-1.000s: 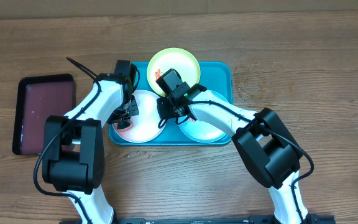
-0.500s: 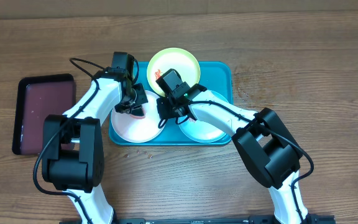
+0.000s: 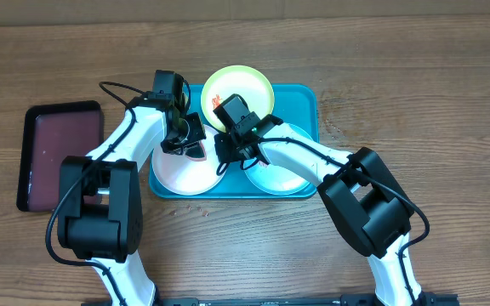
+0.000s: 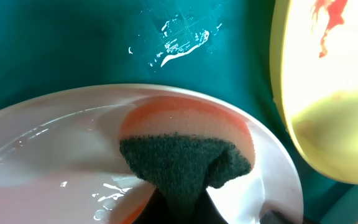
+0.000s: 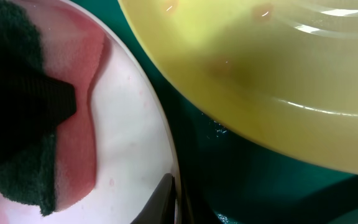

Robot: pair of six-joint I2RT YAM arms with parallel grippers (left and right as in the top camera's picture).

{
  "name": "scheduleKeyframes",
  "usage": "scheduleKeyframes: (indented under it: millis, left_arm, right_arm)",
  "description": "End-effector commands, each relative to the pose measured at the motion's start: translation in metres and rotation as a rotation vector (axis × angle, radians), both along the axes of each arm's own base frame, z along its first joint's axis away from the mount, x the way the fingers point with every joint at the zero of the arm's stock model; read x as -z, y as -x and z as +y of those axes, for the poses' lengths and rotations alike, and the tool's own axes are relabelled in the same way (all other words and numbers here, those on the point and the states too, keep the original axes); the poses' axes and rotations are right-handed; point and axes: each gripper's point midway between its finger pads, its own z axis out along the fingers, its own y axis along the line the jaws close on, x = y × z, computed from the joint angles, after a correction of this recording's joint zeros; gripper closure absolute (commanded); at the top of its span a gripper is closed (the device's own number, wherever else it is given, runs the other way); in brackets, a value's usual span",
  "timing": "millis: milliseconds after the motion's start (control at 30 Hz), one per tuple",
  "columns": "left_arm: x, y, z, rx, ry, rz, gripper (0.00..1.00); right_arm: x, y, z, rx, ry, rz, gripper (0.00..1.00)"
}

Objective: Clean dirty plates on tray and stack at the side
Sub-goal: 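Scrub the white plate again with the left gripper's sponge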

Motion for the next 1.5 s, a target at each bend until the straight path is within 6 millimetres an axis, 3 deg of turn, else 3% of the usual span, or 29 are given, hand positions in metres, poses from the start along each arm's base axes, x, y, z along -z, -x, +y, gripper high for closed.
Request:
scheduleKeyframes:
  millis: [0,233,367,733,800,967,1133,1200,1467]
  left_arm:
    - [0.005,0.001,0.001,0.018,-0.011,0.006,0.96]
    - [0.016,0.007,0.021,-0.007,-0.122,0.019,0.96]
    - [0.021,0.015,0.048,-0.033,-0.27,0.041,0.96]
    - [0.013,0.045,0.11,-0.042,-0.581,0.155,0.96]
    - [0.009,0.047,0.113,-0.041,-0.6,0.17,0.96]
    - [0.005,0.041,0.089,-0.023,-0.459,0.174,0.96]
    - [0.003,0.03,0.008,0.122,-0.007,0.121,0.96]
    - [-0.003,0.027,-0.015,0.168,0.118,0.09,0.96]
    - [0.005,0.042,-0.019,0.188,0.108,0.135,0.96]
  right_arm:
    - [0.024,0.007,-0.006,0.001,0.04,0.046,0.95]
    - [0.025,0.007,-0.007,0.001,0.042,0.049,0.95]
    - [0.025,0.007,-0.007,0.001,0.043,0.049,0.95]
    - [0.025,0.008,-0.008,-0.003,0.048,0.052,0.95]
    - [0.025,0.008,-0.008,-0.003,0.048,0.052,0.95]
    - [0.025,0.008,-0.007,-0.003,0.045,0.049,0.95]
    - [0.025,0.007,-0.006,-0.003,0.043,0.046,0.94]
    - [0.024,0.007,-0.006,-0.003,0.042,0.045,0.95]
    - [0.024,0.006,-0.006,-0.003,0.041,0.044,0.95]
